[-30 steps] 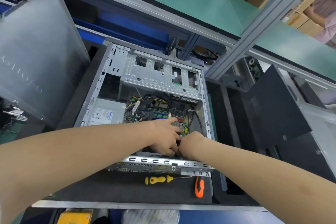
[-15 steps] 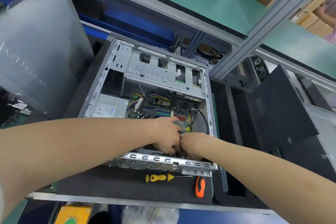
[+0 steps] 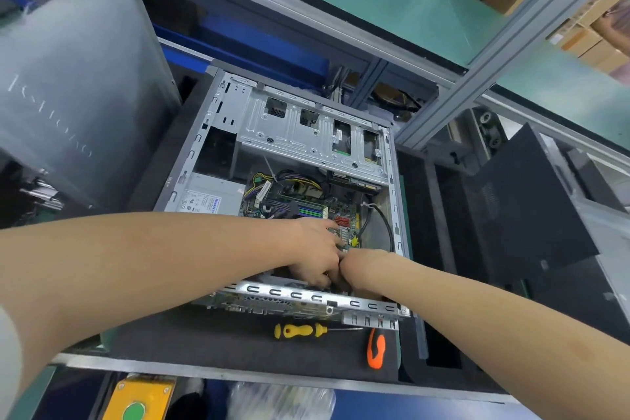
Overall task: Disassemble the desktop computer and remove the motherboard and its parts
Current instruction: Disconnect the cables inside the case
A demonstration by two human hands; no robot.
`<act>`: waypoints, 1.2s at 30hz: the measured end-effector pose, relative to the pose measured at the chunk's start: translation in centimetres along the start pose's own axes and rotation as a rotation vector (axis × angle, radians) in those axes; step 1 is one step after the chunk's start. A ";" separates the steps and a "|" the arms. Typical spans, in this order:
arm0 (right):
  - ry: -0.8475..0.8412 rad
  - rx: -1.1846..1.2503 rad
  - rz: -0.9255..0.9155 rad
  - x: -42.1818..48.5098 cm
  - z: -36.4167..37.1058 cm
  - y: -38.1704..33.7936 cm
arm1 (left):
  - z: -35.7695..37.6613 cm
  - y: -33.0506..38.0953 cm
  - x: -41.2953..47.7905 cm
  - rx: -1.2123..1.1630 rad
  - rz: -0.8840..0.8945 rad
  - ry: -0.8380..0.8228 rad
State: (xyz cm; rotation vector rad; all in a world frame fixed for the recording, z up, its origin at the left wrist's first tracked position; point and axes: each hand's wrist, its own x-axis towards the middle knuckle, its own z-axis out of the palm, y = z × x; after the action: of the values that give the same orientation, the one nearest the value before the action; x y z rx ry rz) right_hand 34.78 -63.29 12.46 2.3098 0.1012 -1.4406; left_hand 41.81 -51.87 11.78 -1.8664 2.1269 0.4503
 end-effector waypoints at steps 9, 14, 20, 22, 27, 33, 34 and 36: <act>-0.009 -0.017 -0.001 -0.1 0.2 -0.2 | 0.1 -0.1 0.1 -0.005 0.019 0.002; -0.038 -0.013 -0.017 -0.4 -0.2 0.3 | 0.3 -0.2 0.1 -0.007 0.020 0.000; -0.013 0.052 0.027 -0.5 -0.3 0.0 | 0.2 -0.4 0.2 -0.013 0.033 -0.006; -0.013 0.043 0.031 -0.9 -0.5 -0.2 | 0.2 -0.3 0.2 -0.013 0.037 -0.013; 0.024 -0.020 0.053 -2.1 -0.6 0.0 | 0.2 -0.5 0.2 -0.006 0.031 -0.014; 0.157 0.072 0.084 -3.2 -2.5 0.4 | 0.1 -0.6 0.0 -0.017 0.044 -0.014; 0.183 0.094 0.106 -3.4 -2.4 0.4 | 0.0 -0.6 -0.1 -0.029 0.049 -0.005; 0.242 0.174 0.148 -3.7 -2.3 0.6 | -0.2 -0.8 -0.3 -0.078 0.033 0.000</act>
State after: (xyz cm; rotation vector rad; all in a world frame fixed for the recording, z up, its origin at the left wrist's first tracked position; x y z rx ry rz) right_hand 35.18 -62.43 16.70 2.5655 -0.1286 -1.1332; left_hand 42.63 -51.75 12.04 -1.8754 2.1725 0.5480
